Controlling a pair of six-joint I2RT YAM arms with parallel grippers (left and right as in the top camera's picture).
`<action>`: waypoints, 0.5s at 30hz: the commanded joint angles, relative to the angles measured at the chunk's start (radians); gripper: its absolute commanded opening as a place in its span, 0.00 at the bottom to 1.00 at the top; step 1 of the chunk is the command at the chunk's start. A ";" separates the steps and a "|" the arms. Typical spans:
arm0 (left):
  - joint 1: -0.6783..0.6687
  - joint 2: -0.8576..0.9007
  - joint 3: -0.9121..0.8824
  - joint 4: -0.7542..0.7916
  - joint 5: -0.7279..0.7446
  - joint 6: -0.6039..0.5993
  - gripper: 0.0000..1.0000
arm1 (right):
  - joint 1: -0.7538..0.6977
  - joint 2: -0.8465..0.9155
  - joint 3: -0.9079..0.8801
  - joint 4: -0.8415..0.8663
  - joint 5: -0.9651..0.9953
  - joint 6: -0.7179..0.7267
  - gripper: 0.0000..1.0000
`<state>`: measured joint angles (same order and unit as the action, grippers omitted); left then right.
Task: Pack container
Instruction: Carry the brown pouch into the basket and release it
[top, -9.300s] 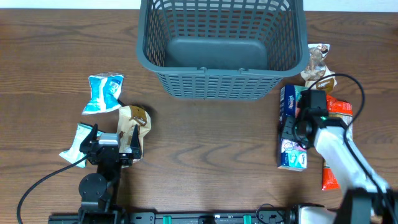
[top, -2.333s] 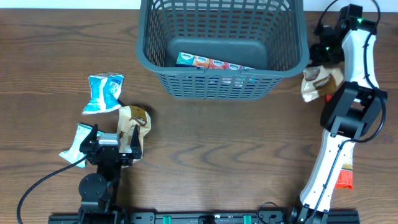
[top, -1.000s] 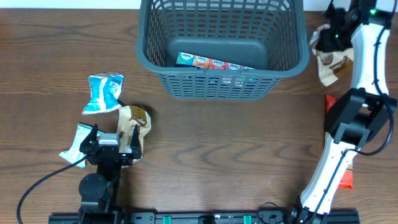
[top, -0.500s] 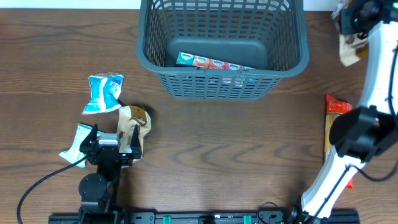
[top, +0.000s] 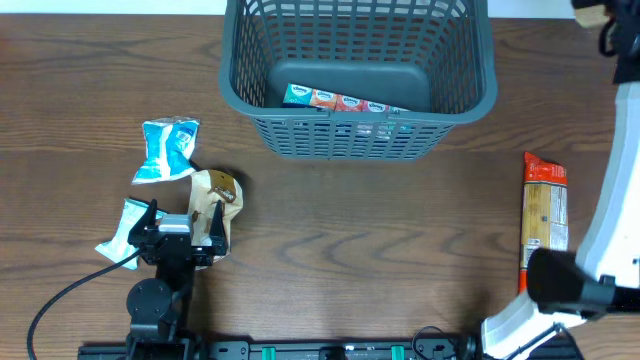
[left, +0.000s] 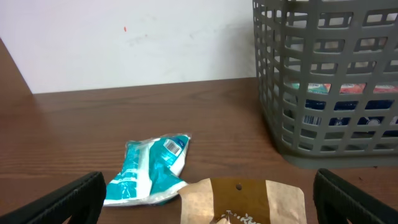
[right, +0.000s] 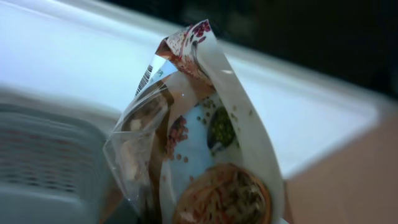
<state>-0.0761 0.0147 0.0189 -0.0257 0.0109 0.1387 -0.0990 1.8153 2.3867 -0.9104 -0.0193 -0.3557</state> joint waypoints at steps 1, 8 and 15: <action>-0.006 -0.010 -0.015 -0.042 -0.019 0.007 0.99 | 0.088 -0.043 0.002 -0.007 -0.124 -0.101 0.01; -0.006 -0.010 -0.015 -0.042 -0.019 0.007 0.99 | 0.312 -0.046 0.002 -0.153 -0.245 -0.373 0.01; -0.006 -0.010 -0.015 -0.042 -0.019 0.007 0.99 | 0.447 -0.035 0.002 -0.278 -0.243 -0.525 0.01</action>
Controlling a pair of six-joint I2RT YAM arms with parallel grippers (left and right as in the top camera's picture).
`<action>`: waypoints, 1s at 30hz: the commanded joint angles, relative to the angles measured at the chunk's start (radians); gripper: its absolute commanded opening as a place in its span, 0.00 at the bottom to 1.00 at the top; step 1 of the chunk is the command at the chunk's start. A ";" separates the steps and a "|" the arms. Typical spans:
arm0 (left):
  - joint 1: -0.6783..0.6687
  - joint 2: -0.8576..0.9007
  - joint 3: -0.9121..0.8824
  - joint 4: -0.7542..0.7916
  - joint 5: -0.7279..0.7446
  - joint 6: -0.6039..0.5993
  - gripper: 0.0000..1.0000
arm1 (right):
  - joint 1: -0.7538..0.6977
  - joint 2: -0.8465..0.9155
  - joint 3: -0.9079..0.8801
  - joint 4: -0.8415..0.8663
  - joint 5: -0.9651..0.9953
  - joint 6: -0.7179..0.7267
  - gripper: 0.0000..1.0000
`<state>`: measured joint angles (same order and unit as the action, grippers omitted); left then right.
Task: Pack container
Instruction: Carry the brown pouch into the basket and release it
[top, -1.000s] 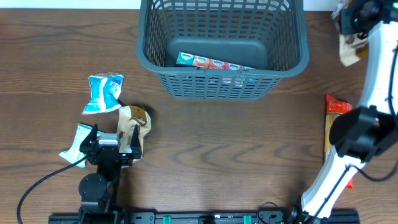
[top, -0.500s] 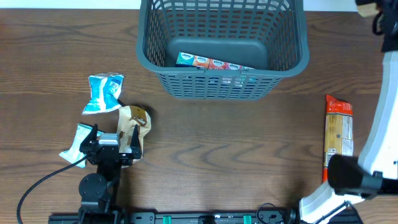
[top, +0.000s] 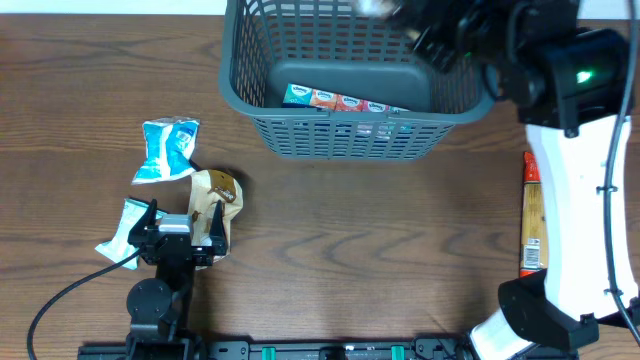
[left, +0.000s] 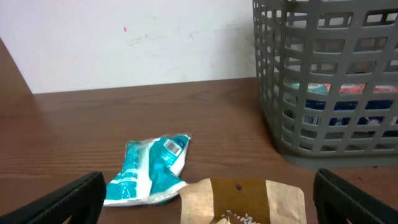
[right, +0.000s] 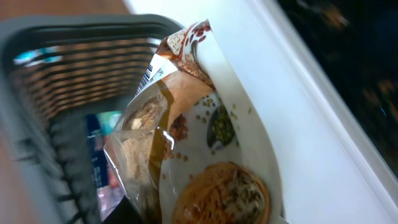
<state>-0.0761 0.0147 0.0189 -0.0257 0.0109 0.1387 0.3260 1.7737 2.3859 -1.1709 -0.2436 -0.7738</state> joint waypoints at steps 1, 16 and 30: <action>-0.006 -0.010 -0.015 -0.041 -0.019 0.007 0.99 | 0.029 0.010 0.003 -0.029 -0.019 -0.106 0.01; -0.006 -0.010 -0.015 -0.041 -0.019 0.006 0.99 | 0.006 0.226 0.002 -0.047 -0.019 -0.092 0.01; -0.006 -0.010 -0.015 -0.042 -0.019 0.006 0.99 | -0.005 0.379 0.002 -0.040 -0.019 -0.124 0.28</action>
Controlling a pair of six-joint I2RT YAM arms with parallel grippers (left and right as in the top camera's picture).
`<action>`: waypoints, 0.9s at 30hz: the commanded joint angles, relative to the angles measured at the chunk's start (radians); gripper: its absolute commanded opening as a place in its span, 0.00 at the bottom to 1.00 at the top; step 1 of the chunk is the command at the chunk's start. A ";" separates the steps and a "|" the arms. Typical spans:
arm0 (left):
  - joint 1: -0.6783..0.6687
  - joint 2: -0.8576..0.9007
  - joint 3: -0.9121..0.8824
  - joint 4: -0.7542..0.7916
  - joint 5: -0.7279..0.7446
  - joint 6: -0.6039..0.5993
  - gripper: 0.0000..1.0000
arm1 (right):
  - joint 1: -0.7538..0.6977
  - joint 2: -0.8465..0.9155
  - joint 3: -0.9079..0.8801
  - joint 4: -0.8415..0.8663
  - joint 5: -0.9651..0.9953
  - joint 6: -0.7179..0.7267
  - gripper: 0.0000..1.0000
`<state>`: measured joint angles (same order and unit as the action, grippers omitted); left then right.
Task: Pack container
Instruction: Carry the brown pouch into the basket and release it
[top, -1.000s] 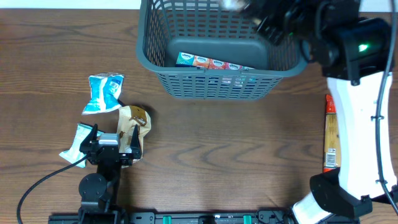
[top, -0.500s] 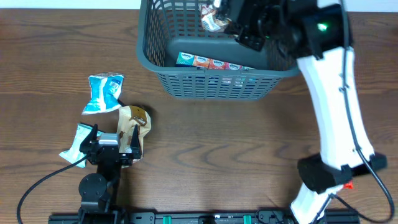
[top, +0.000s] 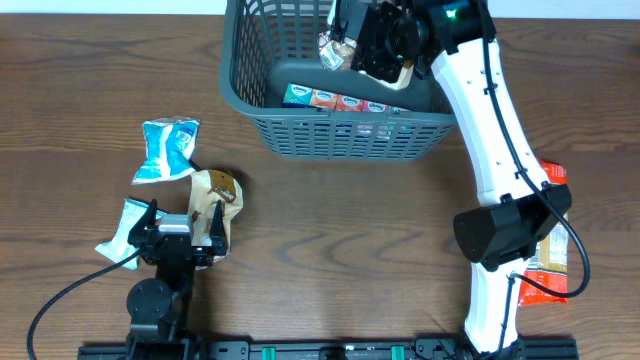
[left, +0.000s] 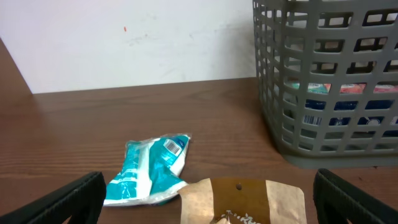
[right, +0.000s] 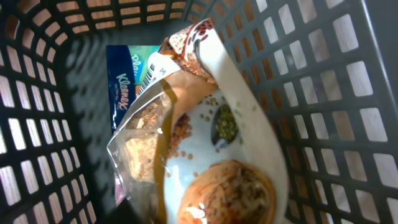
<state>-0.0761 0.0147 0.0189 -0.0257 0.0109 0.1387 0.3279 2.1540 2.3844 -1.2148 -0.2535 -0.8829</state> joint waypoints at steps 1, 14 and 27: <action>-0.006 -0.010 -0.015 -0.042 -0.019 0.006 0.99 | -0.007 -0.001 0.003 0.003 -0.008 -0.015 0.43; -0.006 -0.010 -0.015 -0.042 -0.019 0.006 0.99 | -0.011 -0.038 0.004 0.039 0.053 0.041 0.54; -0.006 -0.010 -0.015 -0.042 -0.019 0.006 0.99 | -0.309 -0.354 0.005 0.347 0.284 0.726 0.70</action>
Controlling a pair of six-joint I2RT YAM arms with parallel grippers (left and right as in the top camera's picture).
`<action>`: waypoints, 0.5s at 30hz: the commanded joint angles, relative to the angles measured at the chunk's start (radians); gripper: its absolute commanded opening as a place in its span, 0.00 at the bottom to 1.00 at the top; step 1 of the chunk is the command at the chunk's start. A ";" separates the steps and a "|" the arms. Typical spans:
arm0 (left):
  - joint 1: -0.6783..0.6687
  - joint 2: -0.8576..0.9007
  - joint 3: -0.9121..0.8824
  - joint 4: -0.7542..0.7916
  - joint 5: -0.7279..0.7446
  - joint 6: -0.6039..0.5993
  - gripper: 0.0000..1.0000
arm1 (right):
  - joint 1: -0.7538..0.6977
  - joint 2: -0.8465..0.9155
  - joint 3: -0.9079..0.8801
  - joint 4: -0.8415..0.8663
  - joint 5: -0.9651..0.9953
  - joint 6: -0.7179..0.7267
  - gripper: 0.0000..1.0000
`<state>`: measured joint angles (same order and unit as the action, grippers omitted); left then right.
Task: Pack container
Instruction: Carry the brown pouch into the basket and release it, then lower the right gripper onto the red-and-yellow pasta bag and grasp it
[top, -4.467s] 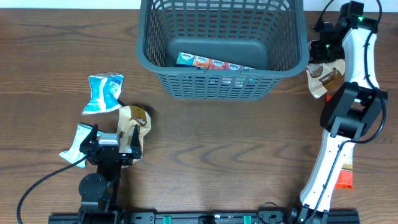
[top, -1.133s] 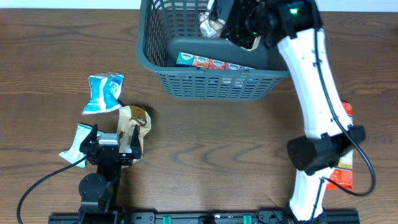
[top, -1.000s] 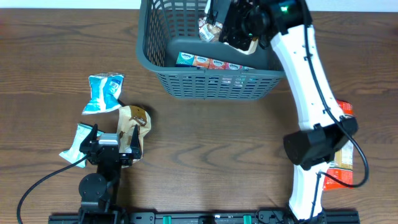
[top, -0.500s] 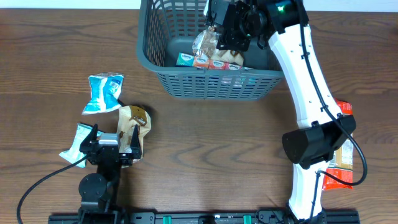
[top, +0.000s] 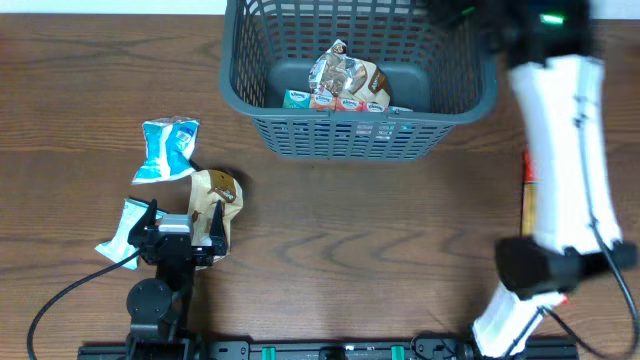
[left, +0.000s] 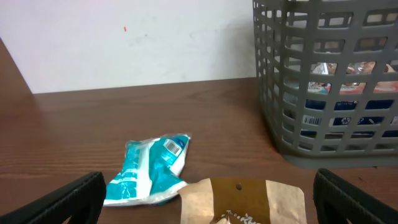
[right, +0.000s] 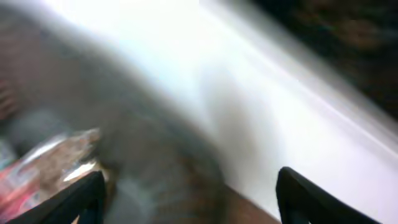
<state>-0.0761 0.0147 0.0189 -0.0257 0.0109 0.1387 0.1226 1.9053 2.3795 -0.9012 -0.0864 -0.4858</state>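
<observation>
The grey basket (top: 355, 130) stands at the back centre. A clear snack bag (top: 345, 75) lies inside it on a row of tissue packs (top: 300, 97); the blurred right wrist view shows the snack bag (right: 56, 155) at its left edge. My right gripper (right: 193, 199) is open and empty, off the basket's right side. My left gripper (left: 208, 205) rests open on the table, with a brown paper bag (left: 242, 202) between its fingers. A teal pack (left: 152, 168) lies just beyond it.
A second teal pack (top: 125, 230) lies left of the left gripper (top: 178, 232). A long orange packet (top: 527, 195) lies at the right, partly behind the white right arm (top: 565, 150). The basket wall (left: 329, 81) stands to the right ahead of the left wrist.
My right gripper was shut on the snack bag inside the basket. It is now open and away to the right, and the bag lies in the basket. The left arm has not moved.
My right gripper held the snack bag off to the right of the table, then near the basket's rim, then down inside the basket. Now the bag lies on the tissue packs and the gripper is empty. The left gripper stayed open at the brown bag throughout.
</observation>
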 joint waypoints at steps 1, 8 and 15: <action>-0.006 -0.010 -0.015 -0.042 -0.019 0.006 0.99 | -0.143 -0.124 0.010 0.039 0.117 0.371 0.69; -0.006 -0.010 -0.015 -0.045 -0.019 0.006 0.99 | -0.431 -0.182 0.009 -0.270 0.135 0.586 0.69; -0.006 -0.010 -0.015 -0.045 -0.019 0.006 0.99 | -0.540 -0.183 -0.006 -0.614 0.141 0.510 0.73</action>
<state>-0.0761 0.0147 0.0189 -0.0265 0.0109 0.1387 -0.4007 1.7203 2.3783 -1.4693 0.0475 0.0177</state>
